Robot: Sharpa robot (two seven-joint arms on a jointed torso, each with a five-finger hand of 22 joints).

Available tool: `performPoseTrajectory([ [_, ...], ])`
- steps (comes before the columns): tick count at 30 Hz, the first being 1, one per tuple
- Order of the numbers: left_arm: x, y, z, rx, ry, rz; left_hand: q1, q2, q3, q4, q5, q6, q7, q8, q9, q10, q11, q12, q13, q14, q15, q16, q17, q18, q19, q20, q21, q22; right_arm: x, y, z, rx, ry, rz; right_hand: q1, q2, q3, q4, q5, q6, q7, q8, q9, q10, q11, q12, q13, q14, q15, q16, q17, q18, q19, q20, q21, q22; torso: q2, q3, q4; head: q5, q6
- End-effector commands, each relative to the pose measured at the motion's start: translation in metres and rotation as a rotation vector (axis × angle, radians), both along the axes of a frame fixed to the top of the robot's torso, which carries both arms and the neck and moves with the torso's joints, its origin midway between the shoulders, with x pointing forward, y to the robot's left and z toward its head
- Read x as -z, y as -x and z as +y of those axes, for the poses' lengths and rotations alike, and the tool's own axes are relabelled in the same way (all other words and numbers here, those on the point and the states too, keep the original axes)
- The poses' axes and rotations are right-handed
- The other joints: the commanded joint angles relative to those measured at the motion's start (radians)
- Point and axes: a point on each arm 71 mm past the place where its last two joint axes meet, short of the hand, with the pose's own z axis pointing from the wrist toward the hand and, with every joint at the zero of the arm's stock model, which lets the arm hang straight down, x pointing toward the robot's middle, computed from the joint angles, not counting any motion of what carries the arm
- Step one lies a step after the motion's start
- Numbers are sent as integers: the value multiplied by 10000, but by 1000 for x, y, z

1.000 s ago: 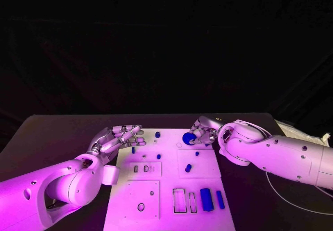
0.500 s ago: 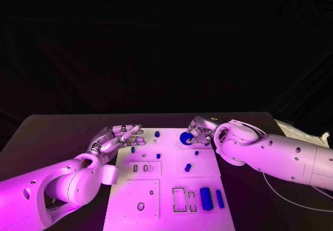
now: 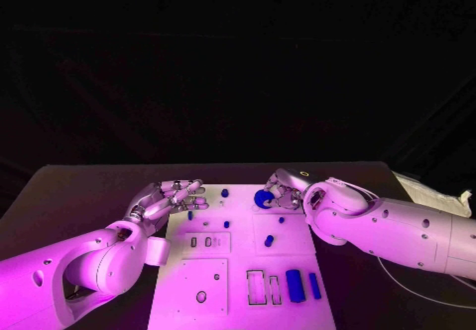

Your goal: Assemble the parts on the task board

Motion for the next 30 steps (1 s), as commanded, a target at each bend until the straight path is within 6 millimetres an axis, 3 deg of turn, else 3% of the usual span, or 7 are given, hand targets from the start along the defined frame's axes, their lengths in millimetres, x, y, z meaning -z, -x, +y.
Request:
performPoseTrajectory([
  [1,0,0,-1,150,85,-10,33,88,-24,-56,3,-30,65,-68,-16,1,50,-66,-16,-74,10,-58,13,89,-35,7,-16,-13,-12,5,6,139,-815,-1039,84,229,95,-22,117,119,-41,29,18,133,-111,10,238,780,-72,34,1338,-78,87,-10,63,938,-12,-13,25,1,15],
  [10,0,-2,0,115,68,-8,26,96,-22,-55,3,-33,72,-72,-16,-4,53,-68,-16,-77,13,-64,17,89,-38,9,-17,-14,-17,15,39,-606,-1048,-1053,-7,216,224,16,100,128,-30,-10,3,123,-103,-21,234,776,-69,26,1320,-85,103,-14,77,970,-2,-13,37,67,12],
  [20,1,-2,-1,137,78,-8,28,108,-14,-58,6,-34,73,-76,-16,-7,55,-70,-17,-80,15,-70,21,89,-41,10,-18,-15,-13,14,66,-1123,-862,-694,-88,162,276,37,5,123,-21,-41,-9,122,-94,-33,240,777,-63,30,1329,-87,105,-12,81,980,-12,-58,108,130,-1],
  [30,-1,-1,-2,166,126,-73,46,130,8,-75,9,-29,67,-80,-15,-6,53,-68,-16,-83,15,-82,31,89,-47,10,-20,-16,2,12,85,-1421,-654,-229,-162,84,299,47,-52,105,-9,-75,-21,122,-83,-38,250,777,-55,33,1334,-90,112,-6,87,996,7,-39,85,215,-33],
])
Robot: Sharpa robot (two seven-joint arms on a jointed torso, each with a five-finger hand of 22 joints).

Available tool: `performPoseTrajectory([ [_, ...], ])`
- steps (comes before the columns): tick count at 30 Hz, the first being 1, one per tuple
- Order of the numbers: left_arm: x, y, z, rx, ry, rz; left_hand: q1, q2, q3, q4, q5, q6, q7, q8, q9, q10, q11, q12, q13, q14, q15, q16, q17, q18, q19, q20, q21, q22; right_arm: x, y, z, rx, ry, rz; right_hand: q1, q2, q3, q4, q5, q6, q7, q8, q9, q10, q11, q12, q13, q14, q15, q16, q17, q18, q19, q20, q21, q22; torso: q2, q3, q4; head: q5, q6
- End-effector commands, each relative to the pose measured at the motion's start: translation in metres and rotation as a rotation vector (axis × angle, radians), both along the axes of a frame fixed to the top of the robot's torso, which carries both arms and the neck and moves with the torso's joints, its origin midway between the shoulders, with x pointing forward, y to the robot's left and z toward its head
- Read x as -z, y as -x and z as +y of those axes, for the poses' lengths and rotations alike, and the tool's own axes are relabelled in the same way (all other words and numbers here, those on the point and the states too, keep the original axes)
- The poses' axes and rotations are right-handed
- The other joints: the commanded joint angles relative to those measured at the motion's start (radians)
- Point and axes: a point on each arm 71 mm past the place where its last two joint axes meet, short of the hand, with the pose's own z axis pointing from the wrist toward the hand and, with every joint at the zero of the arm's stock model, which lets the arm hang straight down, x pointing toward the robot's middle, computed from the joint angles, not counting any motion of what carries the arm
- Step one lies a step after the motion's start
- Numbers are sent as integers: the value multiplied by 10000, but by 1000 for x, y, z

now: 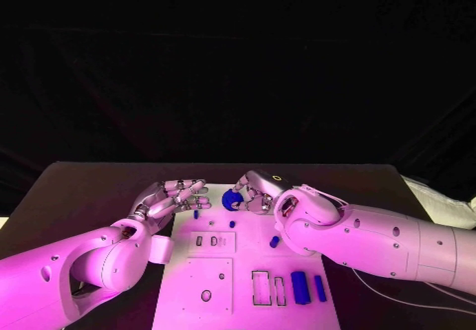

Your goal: Assemble the parts on the task board

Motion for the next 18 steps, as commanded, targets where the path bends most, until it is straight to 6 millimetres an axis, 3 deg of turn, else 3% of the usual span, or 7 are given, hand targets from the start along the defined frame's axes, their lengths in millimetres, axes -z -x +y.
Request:
performPoseTrajectory([
  [1,-2,1,-3,199,160,-112,-7,77,8,-75,9,8,30,-41,-15,-6,53,-9,-16,-82,15,-45,12,90,-47,10,-20,-17,4,-2,5,-167,401,104,-68,-7,40,2,-6,71,-43,4,9,49,-10,-35,249,804,-30,35,1329,-89,44,-9,48,1000,-1,12,-3,36,-47],
  [13,-2,2,-3,225,174,-115,2,84,17,-84,11,11,28,-42,-14,-5,51,-8,-16,-83,14,-49,15,91,-48,10,-20,-17,11,-9,12,-102,762,62,-140,-103,91,-7,-32,-19,-4,-82,-21,-3,20,-117,196,800,-9,28,1315,-88,35,6,46,996,-7,27,-13,102,-81],
  [18,-2,2,-3,252,181,-106,2,84,17,-84,11,11,28,-42,-14,-5,51,-8,-16,-83,14,-49,15,91,-48,10,-20,-17,11,-10,14,-112,822,40,-280,-310,135,-3,-87,-521,169,-443,-96,-318,161,-611,-220,795,101,25,1317,-74,-26,81,16,927,-6,23,-21,105,-56],
])
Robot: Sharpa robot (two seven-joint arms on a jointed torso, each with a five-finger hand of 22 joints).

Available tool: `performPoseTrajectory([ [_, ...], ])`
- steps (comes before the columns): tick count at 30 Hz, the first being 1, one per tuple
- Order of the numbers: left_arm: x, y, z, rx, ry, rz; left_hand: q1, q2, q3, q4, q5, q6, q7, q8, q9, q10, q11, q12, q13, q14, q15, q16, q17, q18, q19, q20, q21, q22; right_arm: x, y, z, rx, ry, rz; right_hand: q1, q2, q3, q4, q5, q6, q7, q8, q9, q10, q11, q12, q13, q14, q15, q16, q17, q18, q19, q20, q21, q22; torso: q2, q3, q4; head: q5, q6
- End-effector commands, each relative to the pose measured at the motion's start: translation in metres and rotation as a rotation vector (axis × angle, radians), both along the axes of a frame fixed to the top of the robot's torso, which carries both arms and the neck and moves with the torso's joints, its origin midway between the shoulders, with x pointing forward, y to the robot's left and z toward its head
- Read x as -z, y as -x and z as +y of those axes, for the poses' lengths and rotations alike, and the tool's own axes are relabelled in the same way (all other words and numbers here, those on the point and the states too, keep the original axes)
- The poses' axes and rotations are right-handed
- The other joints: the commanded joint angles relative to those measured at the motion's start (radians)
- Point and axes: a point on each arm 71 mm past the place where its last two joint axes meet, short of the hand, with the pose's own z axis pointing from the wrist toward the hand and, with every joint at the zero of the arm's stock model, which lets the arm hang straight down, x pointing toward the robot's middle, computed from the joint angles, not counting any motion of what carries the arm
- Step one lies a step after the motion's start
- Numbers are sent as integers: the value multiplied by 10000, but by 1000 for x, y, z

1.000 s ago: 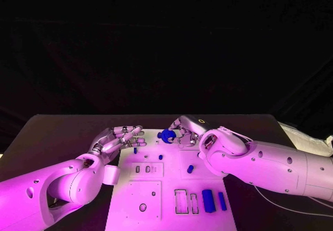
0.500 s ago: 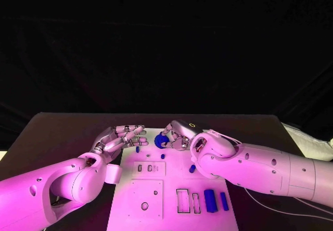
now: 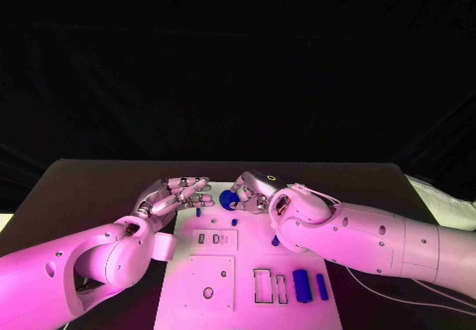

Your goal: Assemble the parts on the task board

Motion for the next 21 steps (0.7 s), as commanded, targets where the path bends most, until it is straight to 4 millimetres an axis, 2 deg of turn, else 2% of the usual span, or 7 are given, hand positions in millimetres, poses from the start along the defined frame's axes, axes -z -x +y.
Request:
performPoseTrajectory([
  [1,-2,1,-2,217,154,-85,2,84,-10,-57,11,10,28,-42,-14,-5,51,-8,-16,-83,14,-49,17,91,-48,10,-20,-9,3,1,2,-93,374,36,-105,-175,-27,-1,-79,-433,126,-292,-72,-284,76,-412,-379,797,136,37,1333,-68,-49,110,5,900,-2,1,-9,-4,17],
  [5,-2,1,-3,239,160,-76,2,84,-10,-57,11,10,28,-42,-14,-5,51,-8,-16,-83,14,-49,17,91,-48,10,-20,-9,4,1,3,-139,423,81,-285,-405,-115,31,-82,-1064,268,-399,-72,-522,217,-787,-676,796,265,47,1359,-54,-99,239,-22,846,-1,4,-9,5,16],
  [10,-2,1,-2,248,159,-66,2,84,-10,-57,11,10,28,-42,-14,-5,51,-8,-16,-83,14,-49,17,91,-48,10,-20,-9,4,1,4,-165,423,133,-430,-532,-228,114,-78,-1256,314,-385,-55,-659,266,-1005,-856,789,314,38,1345,-44,-131,299,-39,810,-4,3,-7,2,13],
  [17,-1,1,-2,240,148,-53,2,84,-10,-57,11,10,28,-42,-14,-5,51,-8,-16,-83,14,-49,17,91,-48,10,-20,-9,1,4,-2,-114,150,-52,-565,-575,-326,239,-81,-1265,320,-355,-32,-638,281,-993,-837,786,335,35,1341,-43,-130,331,-39,815,0,10,-1,1,9],
  [21,-1,1,-1,230,142,-50,2,84,-10,-57,11,10,28,-42,-14,-5,51,-8,-16,-83,14,-49,17,91,-48,10,-20,-9,-3,10,-15,-40,-191,-111,-609,-527,-354,328,50,-1114,285,-301,4,-548,254,-883,-736,791,322,45,1364,-53,-93,337,-18,869,-16,15,-18,-8,8],
])
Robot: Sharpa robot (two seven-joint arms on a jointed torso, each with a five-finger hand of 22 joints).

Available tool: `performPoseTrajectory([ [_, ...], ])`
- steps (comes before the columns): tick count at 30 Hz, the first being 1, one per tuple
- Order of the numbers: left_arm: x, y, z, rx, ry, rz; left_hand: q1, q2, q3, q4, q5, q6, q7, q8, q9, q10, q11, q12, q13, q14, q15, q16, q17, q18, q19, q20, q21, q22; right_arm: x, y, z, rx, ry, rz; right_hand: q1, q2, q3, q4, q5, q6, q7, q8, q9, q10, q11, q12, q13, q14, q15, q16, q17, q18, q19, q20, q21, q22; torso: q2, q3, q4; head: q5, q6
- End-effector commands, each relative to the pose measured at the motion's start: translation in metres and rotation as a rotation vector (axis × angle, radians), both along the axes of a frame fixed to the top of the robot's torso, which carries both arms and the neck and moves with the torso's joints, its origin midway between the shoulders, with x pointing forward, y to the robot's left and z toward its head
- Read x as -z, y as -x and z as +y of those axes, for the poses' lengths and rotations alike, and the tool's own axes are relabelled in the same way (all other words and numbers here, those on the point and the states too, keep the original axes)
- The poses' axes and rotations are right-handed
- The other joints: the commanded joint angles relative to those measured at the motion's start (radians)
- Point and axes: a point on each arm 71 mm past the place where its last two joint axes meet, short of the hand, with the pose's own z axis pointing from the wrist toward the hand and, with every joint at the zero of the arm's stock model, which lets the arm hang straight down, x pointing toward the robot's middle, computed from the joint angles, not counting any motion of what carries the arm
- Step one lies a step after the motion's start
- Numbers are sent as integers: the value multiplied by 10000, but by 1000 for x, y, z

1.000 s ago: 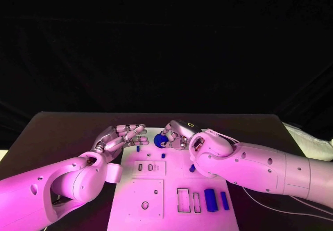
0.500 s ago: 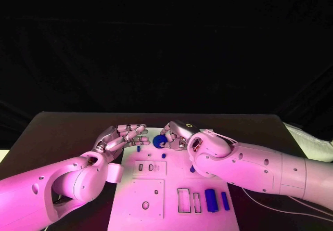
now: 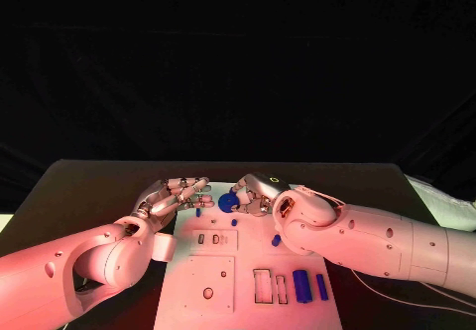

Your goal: Assemble the parts on the task board

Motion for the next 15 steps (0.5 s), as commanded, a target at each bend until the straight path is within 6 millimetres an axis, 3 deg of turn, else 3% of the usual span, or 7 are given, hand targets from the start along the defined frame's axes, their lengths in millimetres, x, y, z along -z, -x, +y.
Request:
performPoseTrajectory([
  [1,-1,1,-1,194,131,-60,3,85,-10,-57,11,10,28,-42,-14,-5,51,-8,-16,-83,14,-49,9,90,-48,10,-20,-11,-5,5,-12,52,-431,-146,-76,54,-14,65,123,179,-32,93,29,78,-28,132,96,795,26,51,1375,-57,15,63,-8,886,-14,5,-17,-11,-5],
  [5,-1,1,0,169,120,-60,3,85,-10,-57,11,10,28,-42,-14,-5,51,-8,-16,-83,14,-49,9,90,-48,10,-20,-11,-12,11,-39,123,-940,69,-47,99,-9,74,182,352,-74,148,55,183,-65,276,230,803,-1,68,1408,-65,44,45,9,928,-29,9,-54,-3,8],
  [8,-1,0,1,155,113,-58,3,85,-10,-57,11,10,28,-42,-14,-5,51,-8,-16,-83,14,-49,9,90,-48,10,-20,-11,-20,14,-66,-224,-1293,145,188,121,51,-84,171,439,-97,145,55,257,-92,399,353,808,-28,80,1435,-63,36,18,6,921,-65,21,-122,5,16],
  [12,-1,0,1,166,116,-54,18,90,7,-82,9,13,29,-51,-13,-5,50,-8,-16,-84,13,-65,24,91,-53,10,-20,-12,-26,16,-105,-416,-1380,116,545,76,125,-380,124,513,-105,119,45,235,-108,379,360,822,-45,114,1509,-68,43,-5,11,942,-114,52,-199,4,21],
  [15,0,0,1,176,119,-48,18,90,7,-82,9,13,29,-51,-13,-5,50,-8,-16,-84,13,-65,24,91,-53,10,-20,-12,-27,16,-127,-354,-1317,130,637,26,126,-472,117,540,-109,111,42,208,-113,334,330,822,-49,117,1517,-71,50,-10,15,956,-128,78,-222,-6,6],
])
